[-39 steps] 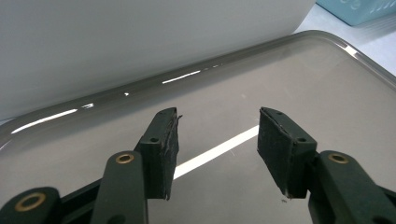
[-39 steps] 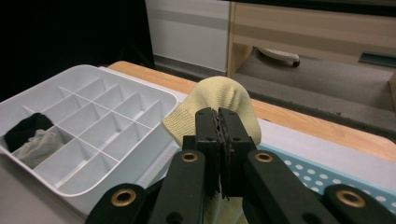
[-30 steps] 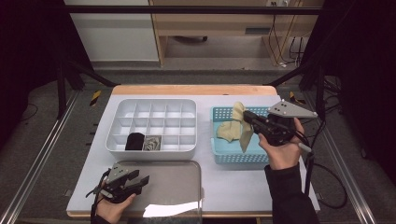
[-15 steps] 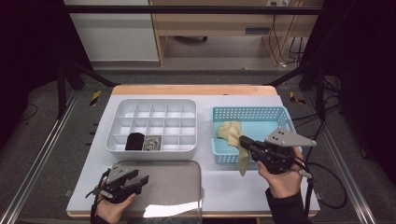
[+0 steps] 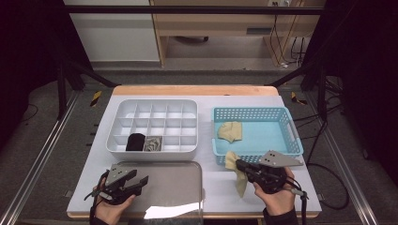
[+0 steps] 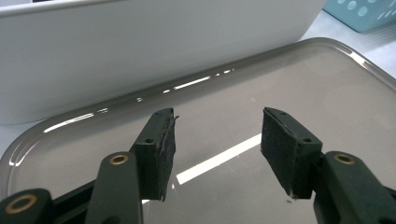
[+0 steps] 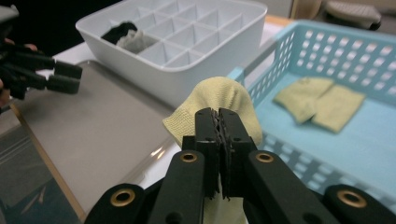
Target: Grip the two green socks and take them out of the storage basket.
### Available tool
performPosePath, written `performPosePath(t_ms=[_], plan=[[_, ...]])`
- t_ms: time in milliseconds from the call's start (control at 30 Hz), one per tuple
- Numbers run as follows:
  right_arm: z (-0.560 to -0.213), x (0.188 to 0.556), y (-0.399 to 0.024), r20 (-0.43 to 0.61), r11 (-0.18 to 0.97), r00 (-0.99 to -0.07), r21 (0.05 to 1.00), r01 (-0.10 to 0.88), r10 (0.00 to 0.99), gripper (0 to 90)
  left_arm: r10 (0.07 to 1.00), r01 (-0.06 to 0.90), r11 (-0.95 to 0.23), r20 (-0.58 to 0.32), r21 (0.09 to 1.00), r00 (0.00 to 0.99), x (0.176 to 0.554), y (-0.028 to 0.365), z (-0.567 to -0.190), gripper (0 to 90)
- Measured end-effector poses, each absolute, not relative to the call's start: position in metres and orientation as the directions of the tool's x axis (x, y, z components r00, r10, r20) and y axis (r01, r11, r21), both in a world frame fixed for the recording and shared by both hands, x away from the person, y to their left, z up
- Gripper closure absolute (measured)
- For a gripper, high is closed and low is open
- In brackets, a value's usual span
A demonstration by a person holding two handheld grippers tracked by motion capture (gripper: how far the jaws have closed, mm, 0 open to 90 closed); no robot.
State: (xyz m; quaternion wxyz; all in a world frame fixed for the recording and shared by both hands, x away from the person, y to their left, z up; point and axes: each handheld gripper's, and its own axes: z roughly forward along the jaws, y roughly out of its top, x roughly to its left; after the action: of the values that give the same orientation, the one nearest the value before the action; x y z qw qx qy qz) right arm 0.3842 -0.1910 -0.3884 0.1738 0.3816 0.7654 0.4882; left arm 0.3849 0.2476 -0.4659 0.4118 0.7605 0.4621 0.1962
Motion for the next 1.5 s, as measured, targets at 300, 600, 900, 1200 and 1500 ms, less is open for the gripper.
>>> performPosePath(t_ms=[300, 600, 900, 1200, 1500], plan=[[-0.430, 0.387, -0.160, 0.142, 0.288, -0.692, 0.837, 0.466, 0.708, 87.2, 0.864, 0.542, -0.224, -0.092, 0.810, 0.495, 0.384, 0.249, -0.465, 43.7], [-0.458, 0.390, -0.125, 0.155, 0.348, -0.726, 0.798, 0.492, 0.670, 86.7, 0.872, 0.549, -0.200, -0.108, 0.812, 0.477, 0.383, 0.251, -0.464, 44.6], [-0.466, 0.387, -0.118, 0.157, 0.357, -0.730, 0.792, 0.495, 0.665, 77.8, 0.879, 0.552, -0.202, -0.098, 0.809, 0.466, 0.383, 0.251, -0.464, 44.8], [-0.434, 0.391, -0.146, 0.118, 0.261, -0.641, 0.846, 0.465, 0.759, 66.2, 0.876, 0.566, -0.195, -0.116, 0.801, 0.468, 0.384, 0.251, -0.465, 45.1], [-0.410, 0.408, -0.167, 0.105, 0.185, -0.547, 0.874, 0.450, 0.830, 52.7, 0.869, 0.560, -0.197, -0.122, 0.804, 0.480, 0.384, 0.251, -0.464, 44.8]])
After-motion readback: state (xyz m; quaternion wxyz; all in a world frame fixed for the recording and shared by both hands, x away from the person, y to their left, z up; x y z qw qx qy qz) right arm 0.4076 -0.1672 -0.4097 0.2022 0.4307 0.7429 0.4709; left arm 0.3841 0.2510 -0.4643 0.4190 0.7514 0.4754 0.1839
